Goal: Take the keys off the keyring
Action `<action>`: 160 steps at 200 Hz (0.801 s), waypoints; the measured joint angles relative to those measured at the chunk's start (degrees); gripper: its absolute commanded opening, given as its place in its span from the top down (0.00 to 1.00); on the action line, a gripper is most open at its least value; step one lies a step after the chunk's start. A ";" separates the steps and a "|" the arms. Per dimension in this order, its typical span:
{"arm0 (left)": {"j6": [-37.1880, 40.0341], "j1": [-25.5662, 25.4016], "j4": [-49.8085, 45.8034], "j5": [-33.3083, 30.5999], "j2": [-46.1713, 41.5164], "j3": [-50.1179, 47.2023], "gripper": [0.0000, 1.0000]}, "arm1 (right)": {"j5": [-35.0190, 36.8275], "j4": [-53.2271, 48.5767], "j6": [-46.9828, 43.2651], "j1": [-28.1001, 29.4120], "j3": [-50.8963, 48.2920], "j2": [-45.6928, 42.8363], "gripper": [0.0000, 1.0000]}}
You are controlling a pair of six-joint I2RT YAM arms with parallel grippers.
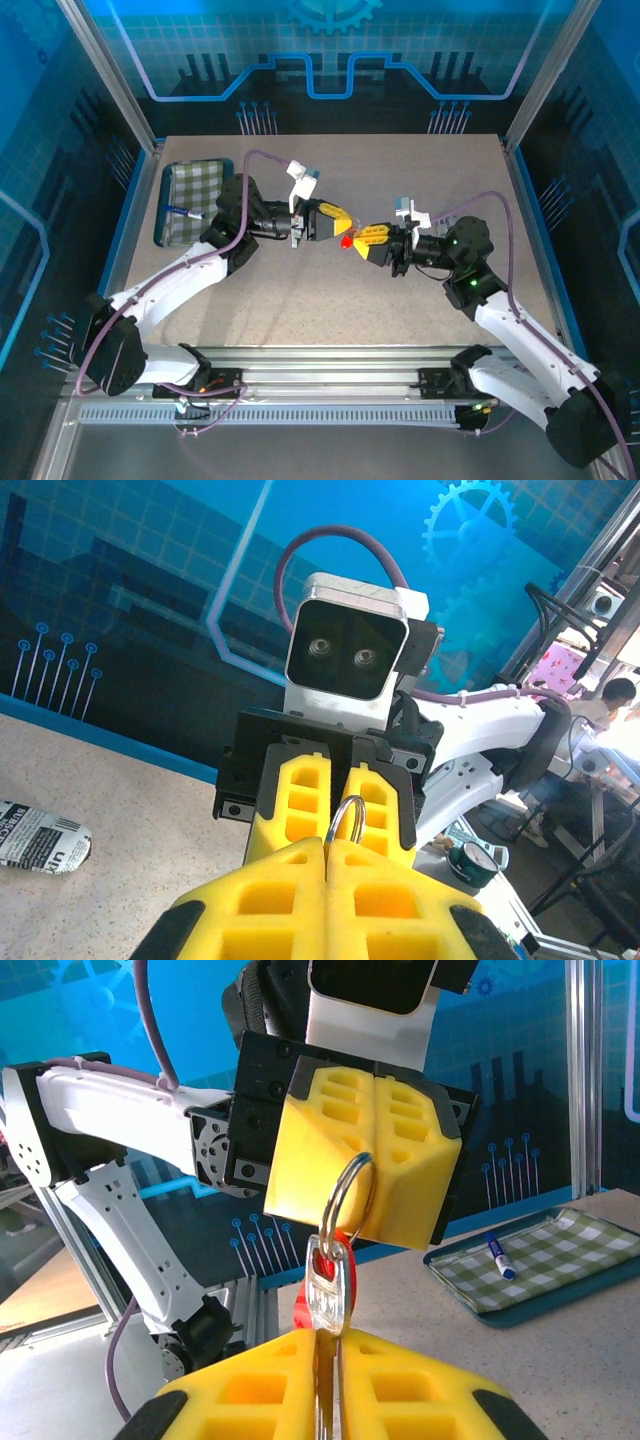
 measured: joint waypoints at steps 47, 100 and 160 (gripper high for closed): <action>0.44 0.00 -0.76 -0.15 -0.44 -0.50 1.00 | -0.76 1.44 2.19 0.00 -0.74 0.22 0.88; 2.60 0.02 -2.23 -1.31 -1.18 -0.70 1.00 | -3.15 1.62 3.72 0.00 -0.74 0.66 0.80; 2.95 0.02 -2.27 -2.36 -1.20 -0.70 1.00 | -5.62 7.04 8.92 0.04 -1.99 4.00 0.87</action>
